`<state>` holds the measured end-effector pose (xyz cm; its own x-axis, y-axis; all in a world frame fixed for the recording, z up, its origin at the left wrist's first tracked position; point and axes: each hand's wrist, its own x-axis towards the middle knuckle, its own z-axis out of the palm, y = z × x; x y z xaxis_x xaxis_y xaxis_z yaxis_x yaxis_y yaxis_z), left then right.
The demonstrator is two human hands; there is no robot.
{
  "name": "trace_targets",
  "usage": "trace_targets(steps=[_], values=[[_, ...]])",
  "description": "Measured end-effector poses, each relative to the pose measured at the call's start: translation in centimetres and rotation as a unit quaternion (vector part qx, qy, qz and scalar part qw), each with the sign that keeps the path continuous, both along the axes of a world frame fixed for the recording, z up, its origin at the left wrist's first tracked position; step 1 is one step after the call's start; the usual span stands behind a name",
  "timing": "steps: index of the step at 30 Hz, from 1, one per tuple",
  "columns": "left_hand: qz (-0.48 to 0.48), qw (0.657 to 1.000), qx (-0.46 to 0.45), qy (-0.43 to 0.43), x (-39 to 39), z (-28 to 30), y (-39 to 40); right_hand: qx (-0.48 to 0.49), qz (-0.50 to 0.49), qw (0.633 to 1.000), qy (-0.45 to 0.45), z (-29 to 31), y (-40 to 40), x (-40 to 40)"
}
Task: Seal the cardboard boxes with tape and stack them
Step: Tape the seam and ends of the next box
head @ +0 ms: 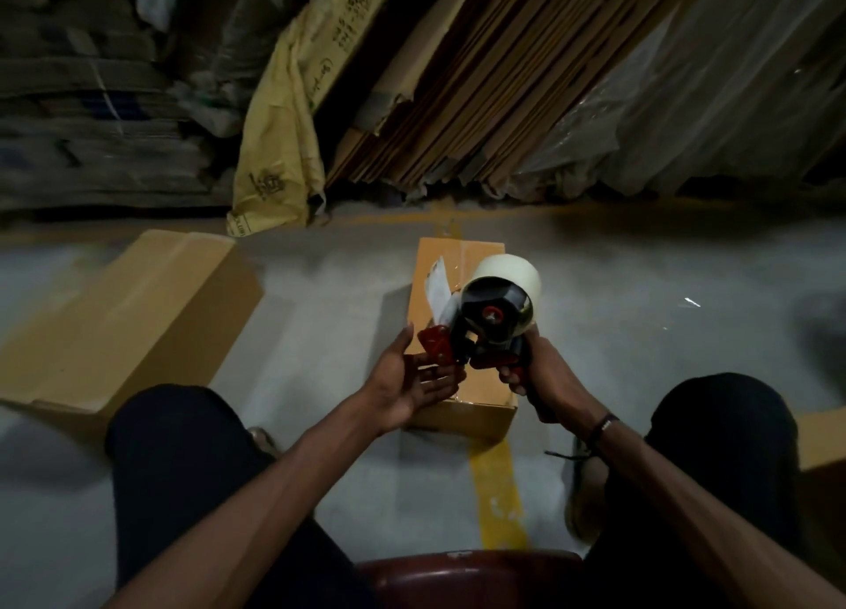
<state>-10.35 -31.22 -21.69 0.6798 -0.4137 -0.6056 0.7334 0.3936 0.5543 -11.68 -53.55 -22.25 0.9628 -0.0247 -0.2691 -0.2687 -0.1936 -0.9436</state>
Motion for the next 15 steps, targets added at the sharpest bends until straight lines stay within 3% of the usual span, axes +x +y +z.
trace_targets(steps=[5,12,15], values=[[0.033,0.998,-0.052,0.026,0.4,-0.3,-0.1,-0.048,0.034,0.998,0.004,-0.4,0.0,-0.1],[0.087,0.994,-0.059,0.031,0.5,-0.2,-0.8,0.027,0.042,0.997,0.057,-1.6,0.3,1.2],[0.123,0.985,-0.097,0.071,0.9,-0.5,-0.7,0.08,0.044,0.994,0.059,-1.1,0.4,1.6]])
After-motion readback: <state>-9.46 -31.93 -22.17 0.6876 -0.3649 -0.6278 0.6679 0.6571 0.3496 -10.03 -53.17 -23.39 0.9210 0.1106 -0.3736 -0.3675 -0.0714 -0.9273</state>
